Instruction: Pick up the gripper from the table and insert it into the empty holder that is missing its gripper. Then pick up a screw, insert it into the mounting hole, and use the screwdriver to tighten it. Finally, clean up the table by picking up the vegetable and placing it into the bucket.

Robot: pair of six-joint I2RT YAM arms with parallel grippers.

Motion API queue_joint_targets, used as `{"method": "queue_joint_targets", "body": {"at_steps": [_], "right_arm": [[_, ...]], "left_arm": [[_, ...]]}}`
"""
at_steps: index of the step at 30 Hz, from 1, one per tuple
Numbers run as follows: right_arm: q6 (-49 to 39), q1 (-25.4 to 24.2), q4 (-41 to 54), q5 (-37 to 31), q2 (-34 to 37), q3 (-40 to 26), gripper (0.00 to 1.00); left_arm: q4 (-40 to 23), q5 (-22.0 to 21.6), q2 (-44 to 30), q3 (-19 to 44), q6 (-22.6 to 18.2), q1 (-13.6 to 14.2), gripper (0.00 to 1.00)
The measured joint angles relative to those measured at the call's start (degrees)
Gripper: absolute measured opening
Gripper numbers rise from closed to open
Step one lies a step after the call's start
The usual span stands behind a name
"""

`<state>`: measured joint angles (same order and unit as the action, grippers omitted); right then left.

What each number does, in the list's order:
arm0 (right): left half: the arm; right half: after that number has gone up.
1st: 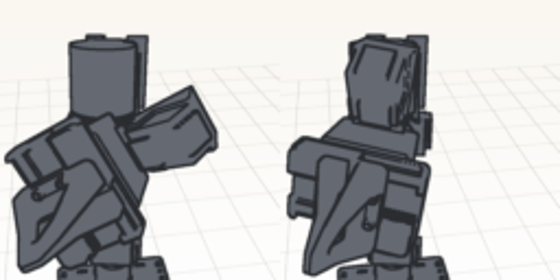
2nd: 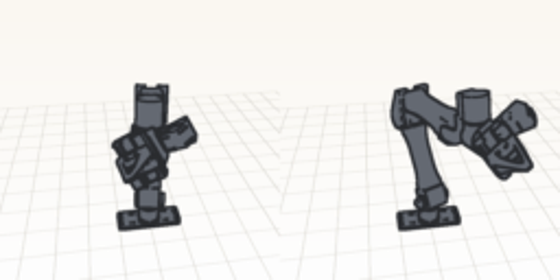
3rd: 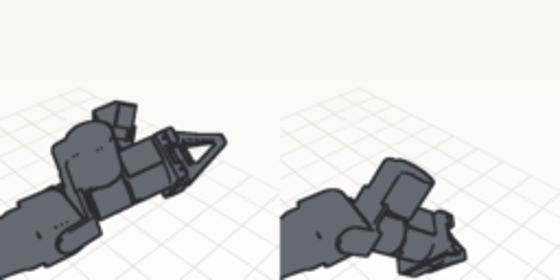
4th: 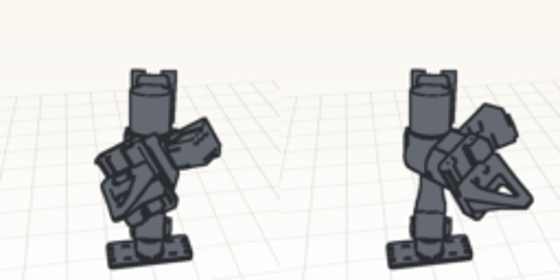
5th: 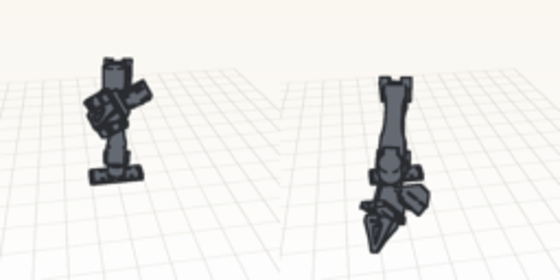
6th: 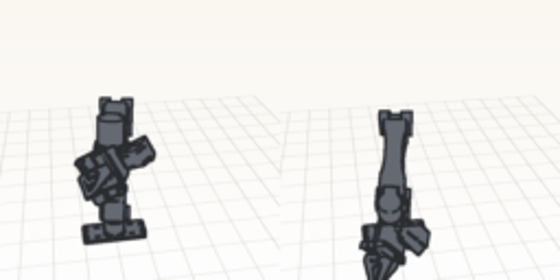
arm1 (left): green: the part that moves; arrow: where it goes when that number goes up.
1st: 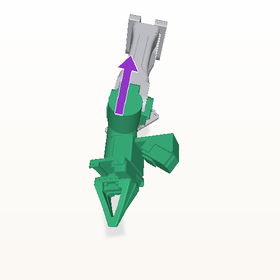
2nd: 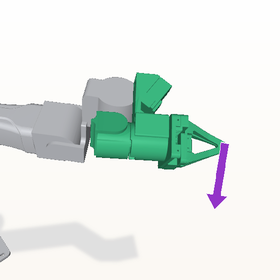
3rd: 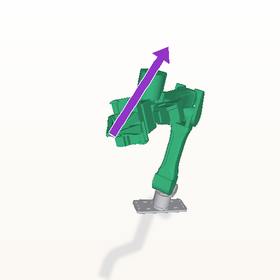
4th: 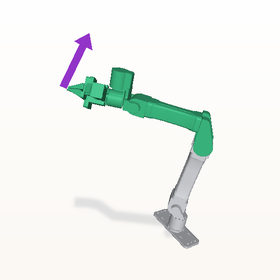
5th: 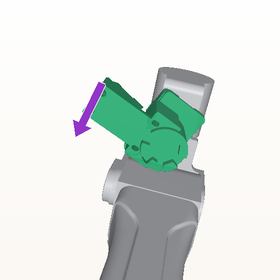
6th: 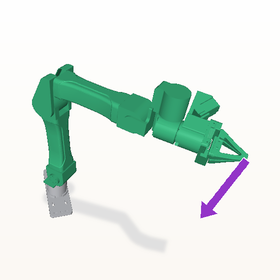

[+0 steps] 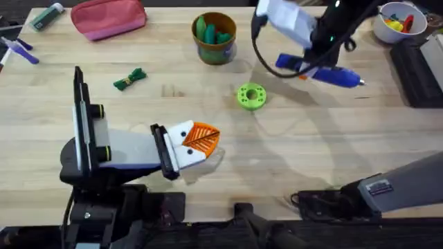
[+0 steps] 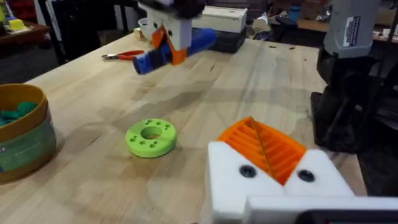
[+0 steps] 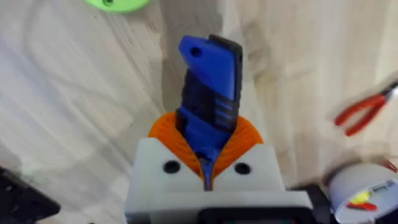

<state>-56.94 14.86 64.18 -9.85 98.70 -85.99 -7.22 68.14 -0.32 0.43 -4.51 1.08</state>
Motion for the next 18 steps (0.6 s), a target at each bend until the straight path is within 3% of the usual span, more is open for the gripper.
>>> {"method": "queue_joint_targets", "body": {"at_steps": [9,18], "right_arm": [[-4.21,-3.49,-12.99,0.0,0.02,12.5,0.026],[-5.56,-5.71,-15.17,0.01,0.47,14.48,0.026]], "left_arm": [[0.0,0.0,0.0,0.02,0.0,0.0,0.02],[0.0,0.0,0.02,0.02,0.0,0.0,0.02]]}}
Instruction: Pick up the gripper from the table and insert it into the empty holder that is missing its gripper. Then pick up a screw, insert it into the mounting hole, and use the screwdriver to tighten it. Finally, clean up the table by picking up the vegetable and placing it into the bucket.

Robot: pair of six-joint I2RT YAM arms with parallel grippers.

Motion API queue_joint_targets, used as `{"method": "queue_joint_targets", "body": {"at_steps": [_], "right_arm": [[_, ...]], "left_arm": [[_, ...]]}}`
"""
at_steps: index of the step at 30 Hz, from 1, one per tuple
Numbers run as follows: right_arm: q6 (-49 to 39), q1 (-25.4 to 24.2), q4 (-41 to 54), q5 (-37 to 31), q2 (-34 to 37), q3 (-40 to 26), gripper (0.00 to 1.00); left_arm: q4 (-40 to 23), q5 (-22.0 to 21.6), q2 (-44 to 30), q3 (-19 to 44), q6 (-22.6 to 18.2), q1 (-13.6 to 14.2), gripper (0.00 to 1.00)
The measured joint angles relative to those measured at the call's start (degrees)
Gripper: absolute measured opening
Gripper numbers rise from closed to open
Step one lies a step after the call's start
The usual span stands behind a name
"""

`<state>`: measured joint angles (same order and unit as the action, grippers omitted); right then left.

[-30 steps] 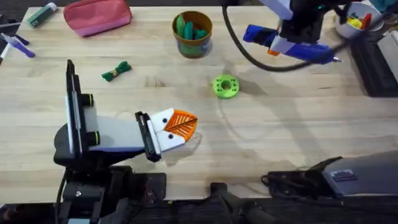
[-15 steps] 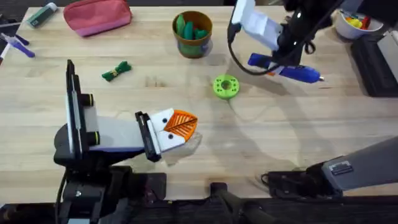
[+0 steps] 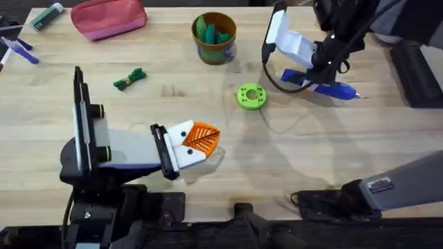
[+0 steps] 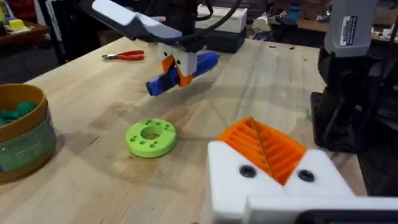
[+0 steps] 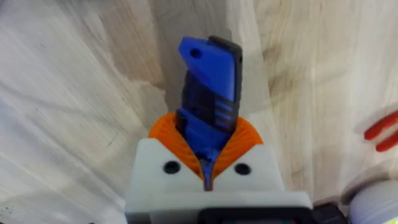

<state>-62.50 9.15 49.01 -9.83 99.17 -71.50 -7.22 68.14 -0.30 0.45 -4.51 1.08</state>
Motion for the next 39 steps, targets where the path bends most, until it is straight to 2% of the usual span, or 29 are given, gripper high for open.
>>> {"method": "queue_joint_targets", "body": {"at_steps": [7,9,14,15,21,27,37,38,39], "right_arm": [[-1.39,0.04,-0.73,-0.01,3.84,0.27,0.031],[-1.64,0.04,-0.82,-0.01,3.98,0.52,0.249],[-1.91,0.04,-1.19,-0.44,3.97,0.52,0.95],[-1.87,0.04,-1.2,-0.47,3.97,0.52,0.98],[-1.51,0.12,-1.2,-0.43,3.97,0.52,0.994],[2.7,1.23,-1.11,1.24,2.23,0.52,0.993],[12.04,4.25,0.16,2.61,-14.59,0.52,0.992],[13.43,4.51,-0.18,2.63,-16.55,0.52,0.991],[14.78,4.74,-0.69,2.63,-18.08,0.52,0.992]], "left_arm": [[0.0,0.0,-0.02,0.0,0.0,0.0,0.02],[0.0,0.0,-0.02,0.0,0.0,0.0,0.02],[0.0,0.0,-0.02,0.0,0.0,0.0,0.02],[0.0,0.0,-0.02,0.0,0.0,0.0,0.02],[0.0,-0.02,-0.02,0.0,0.0,0.0,0.02],[0.0,0.0,-0.02,0.0,0.0,0.0,0.02],[0.0,0.0,-0.01,0.0,0.0,0.0,0.02],[0.0,0.0,-0.02,0.0,-0.01,0.0,0.032],[0.02,-0.03,-0.02,0.0,-0.17,0.0,0.169]]}}
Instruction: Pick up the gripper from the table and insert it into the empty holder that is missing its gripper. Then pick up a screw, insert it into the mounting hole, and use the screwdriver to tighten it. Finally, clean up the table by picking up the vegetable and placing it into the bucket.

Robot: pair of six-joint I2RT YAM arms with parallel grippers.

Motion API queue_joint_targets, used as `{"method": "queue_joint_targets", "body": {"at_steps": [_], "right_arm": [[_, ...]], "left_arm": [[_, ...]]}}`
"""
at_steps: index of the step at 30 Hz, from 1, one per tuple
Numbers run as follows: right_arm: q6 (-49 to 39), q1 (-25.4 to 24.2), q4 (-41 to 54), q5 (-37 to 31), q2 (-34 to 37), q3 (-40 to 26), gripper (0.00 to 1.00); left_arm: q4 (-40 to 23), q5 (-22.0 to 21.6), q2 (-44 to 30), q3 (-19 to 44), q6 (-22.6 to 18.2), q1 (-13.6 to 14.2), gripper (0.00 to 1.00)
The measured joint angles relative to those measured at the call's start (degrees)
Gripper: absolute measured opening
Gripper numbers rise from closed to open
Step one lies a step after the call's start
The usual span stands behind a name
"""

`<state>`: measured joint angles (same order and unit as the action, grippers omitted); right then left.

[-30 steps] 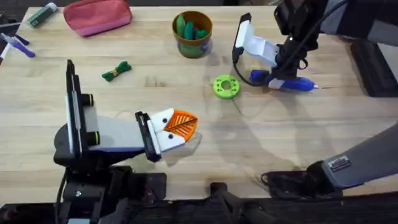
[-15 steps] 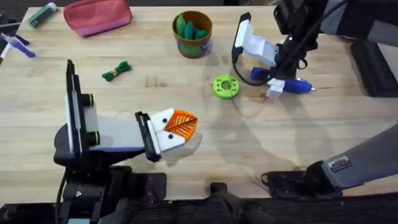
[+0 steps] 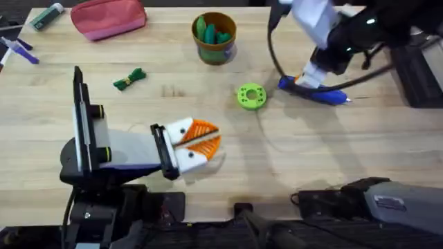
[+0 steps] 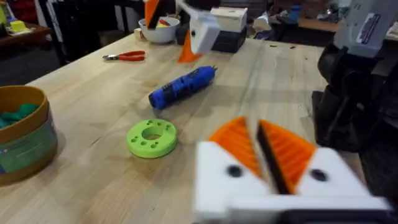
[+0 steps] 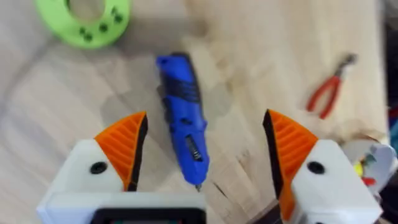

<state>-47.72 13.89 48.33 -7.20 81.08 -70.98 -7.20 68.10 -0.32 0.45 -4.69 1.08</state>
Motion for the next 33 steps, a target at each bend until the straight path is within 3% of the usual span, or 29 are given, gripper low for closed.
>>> {"method": "queue_joint_targets", "body": {"at_steps": [5,6,11,14,19,22,28,33], "right_arm": [[12.8,1.59,-4.06,0.3,-8.41,0.0,0.993],[15.85,1.86,-4.6,0.42,-9.99,0.0,0.993],[31.35,2.66,-5.2,0.85,-17.53,0.0,0.994],[38.33,2.71,-3.3,0.87,-20.98,0.0,0.994],[43.8,2.73,2.04,0.9,-25.03,0.0,0.992],[45.03,2.71,4.18,0.9,-26.21,0.0,0.992],[46.09,2.73,8.59,1.03,-26.47,0.0,0.994],[46.29,2.73,12.23,1.03,-26.47,0.0,0.994]], "left_arm": [[0.0,-0.01,0.0,0.0,0.08,0.0,0.929],[0.0,-0.01,0.02,0.0,0.16,0.0,0.969],[0.39,-0.57,0.0,0.0,0.17,0.0,0.987],[2.12,-2.51,0.0,-0.07,2.3,0.0,0.987],[2.99,-11.0,0.0,0.06,8.81,-0.07,0.986],[-0.04,-16.57,-0.01,2.04,9.41,-0.07,0.986],[-16.34,-28.15,-4.39,15.38,3.28,-0.07,0.985],[-28.17,-37.87,-16.48,30.91,-3.97,-0.07,0.986]]}}
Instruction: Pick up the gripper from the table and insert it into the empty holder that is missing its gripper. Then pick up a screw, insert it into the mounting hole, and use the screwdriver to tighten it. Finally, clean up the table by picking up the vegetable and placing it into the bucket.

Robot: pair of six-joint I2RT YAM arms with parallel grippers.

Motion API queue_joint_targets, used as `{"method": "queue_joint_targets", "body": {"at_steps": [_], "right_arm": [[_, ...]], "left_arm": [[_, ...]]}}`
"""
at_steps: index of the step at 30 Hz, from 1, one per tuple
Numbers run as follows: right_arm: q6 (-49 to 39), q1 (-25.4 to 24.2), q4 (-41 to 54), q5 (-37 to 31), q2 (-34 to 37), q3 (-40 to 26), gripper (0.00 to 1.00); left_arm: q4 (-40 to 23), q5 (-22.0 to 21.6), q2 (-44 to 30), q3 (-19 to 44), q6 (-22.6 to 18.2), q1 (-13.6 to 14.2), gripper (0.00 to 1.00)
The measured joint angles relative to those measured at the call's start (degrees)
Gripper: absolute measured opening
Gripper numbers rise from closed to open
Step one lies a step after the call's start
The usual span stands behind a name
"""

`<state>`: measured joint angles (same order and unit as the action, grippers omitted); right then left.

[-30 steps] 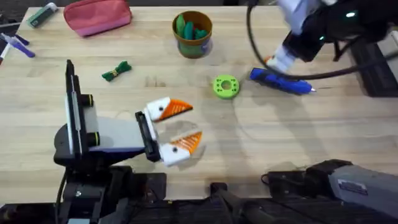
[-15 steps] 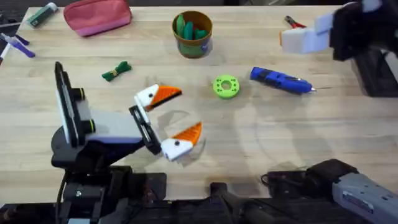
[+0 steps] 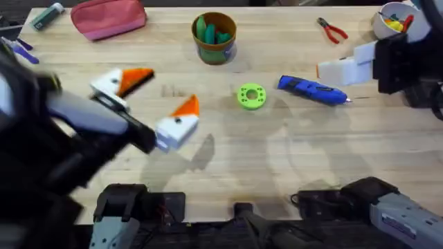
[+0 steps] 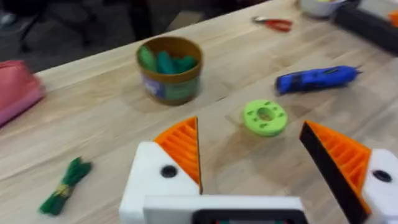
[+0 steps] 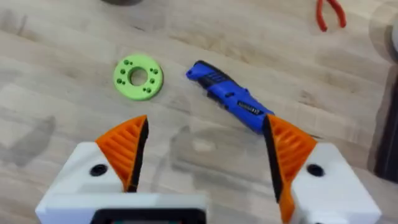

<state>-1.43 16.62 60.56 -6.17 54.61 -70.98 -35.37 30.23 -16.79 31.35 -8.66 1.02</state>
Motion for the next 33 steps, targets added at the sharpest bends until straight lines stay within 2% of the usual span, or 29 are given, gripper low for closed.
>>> {"method": "queue_joint_targets", "body": {"at_steps": [6,10,14,19,26,29,31,33], "right_arm": [[0.0,-0.02,1.98,0.0,0.0,0.0,0.994],[0.0,0.0,2.22,0.0,0.0,0.0,0.993],[0.0,0.0,2.24,0.0,0.0,0.0,0.993],[0.0,0.0,2.24,0.02,0.0,0.0,0.993],[0.0,0.0,2.26,0.0,0.0,0.0,0.994],[0.02,0.0,2.26,0.02,0.0,0.0,0.992],[0.02,-0.01,2.25,0.0,0.0,0.0,0.993],[0.02,-0.02,2.24,0.0,0.0,0.0,0.993]], "left_arm": [[-13.21,-8.33,-19.11,18.92,-3.51,0.0,0.985],[-22.06,-12.54,-31.48,28.99,-4.27,0.0,0.986],[-26.68,-18.53,-41.3,36.11,-4.64,0.0,0.986],[-28.1,-24.05,-46.93,41.16,-4.69,-0.11,0.986],[-30.47,-28.17,-47.43,42.32,-4.71,-0.11,0.986],[-31.68,-28.41,-47.43,42.32,-4.72,-0.11,0.986],[-31.43,-28.76,-47.43,42.32,-6.09,-0.14,0.986],[-31.85,-29.48,-47.43,42.32,-9.67,-0.55,0.986]]}}
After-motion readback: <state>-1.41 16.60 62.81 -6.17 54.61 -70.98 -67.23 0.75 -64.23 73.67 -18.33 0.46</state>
